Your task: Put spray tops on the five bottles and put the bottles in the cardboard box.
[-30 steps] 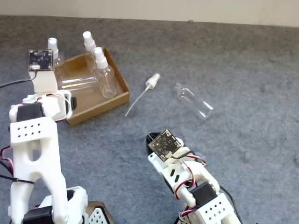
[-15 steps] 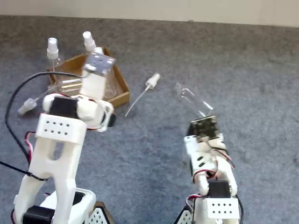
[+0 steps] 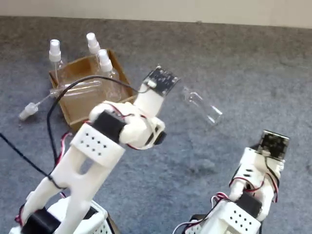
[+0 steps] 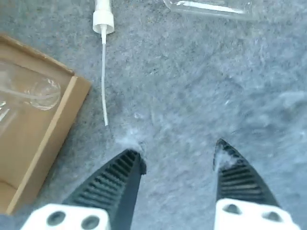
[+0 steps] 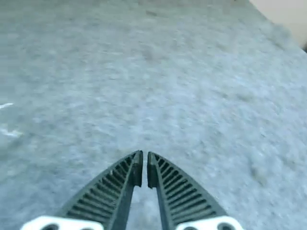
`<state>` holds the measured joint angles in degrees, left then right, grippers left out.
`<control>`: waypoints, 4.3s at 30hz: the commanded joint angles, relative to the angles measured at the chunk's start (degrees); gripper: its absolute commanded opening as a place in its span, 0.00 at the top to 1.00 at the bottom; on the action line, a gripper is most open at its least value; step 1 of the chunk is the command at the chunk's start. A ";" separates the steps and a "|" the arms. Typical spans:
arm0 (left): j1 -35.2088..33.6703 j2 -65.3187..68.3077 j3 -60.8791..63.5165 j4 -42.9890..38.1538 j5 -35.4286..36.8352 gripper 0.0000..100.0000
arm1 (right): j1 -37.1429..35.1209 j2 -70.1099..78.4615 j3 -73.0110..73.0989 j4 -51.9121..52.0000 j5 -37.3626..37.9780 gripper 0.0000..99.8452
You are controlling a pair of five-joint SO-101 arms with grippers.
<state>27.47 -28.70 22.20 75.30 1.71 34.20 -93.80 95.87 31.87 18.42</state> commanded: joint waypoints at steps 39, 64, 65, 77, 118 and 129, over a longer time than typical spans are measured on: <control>4.44 71.60 -88.22 21.89 15.12 0.63 | -7.25 -0.22 7.69 20.70 -32.18 0.97; -0.92 71.87 -88.22 20.13 25.14 0.63 | -7.25 -0.22 7.69 20.70 -32.18 0.97; -0.92 71.87 -88.22 20.13 25.14 0.63 | -7.25 -0.22 7.69 20.70 -32.18 0.97; -2.15 77.58 -88.84 17.76 25.14 0.63 | -7.25 -0.22 7.69 20.70 -32.18 0.97; 3.03 86.29 -90.59 1.67 49.76 0.62 | -7.25 -0.22 7.69 20.70 -32.18 0.97; 3.30 94.11 -90.59 -2.73 49.49 0.63 | -7.25 -0.22 7.69 20.70 -32.18 0.97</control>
<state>29.32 66.33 -68.00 74.95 50.59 27.69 -93.80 95.87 52.35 -13.41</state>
